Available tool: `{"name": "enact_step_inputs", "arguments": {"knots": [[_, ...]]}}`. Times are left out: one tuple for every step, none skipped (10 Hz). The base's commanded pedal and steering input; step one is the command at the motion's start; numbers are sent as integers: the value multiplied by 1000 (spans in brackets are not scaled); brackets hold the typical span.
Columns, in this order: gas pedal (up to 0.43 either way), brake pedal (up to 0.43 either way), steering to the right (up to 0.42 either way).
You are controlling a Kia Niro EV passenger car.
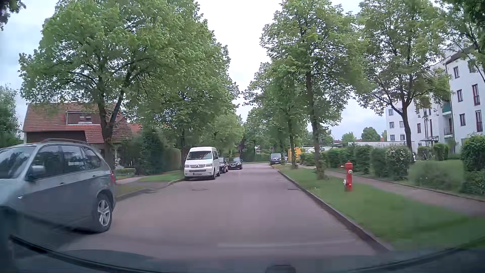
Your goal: Follow the waypoints while adhering to traffic rules and regulations
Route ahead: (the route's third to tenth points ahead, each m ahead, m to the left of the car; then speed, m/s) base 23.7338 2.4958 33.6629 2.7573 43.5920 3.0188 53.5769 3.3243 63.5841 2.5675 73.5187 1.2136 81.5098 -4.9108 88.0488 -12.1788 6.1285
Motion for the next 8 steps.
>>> {"name": "enact_step_inputs", "arguments": {"knots": [[150,0,-1],[150,0,-1],[150,0,-1],[150,0,-2],[150,0,-2],[150,0,-2],[150,0,-1],[150,0,-2]]}}
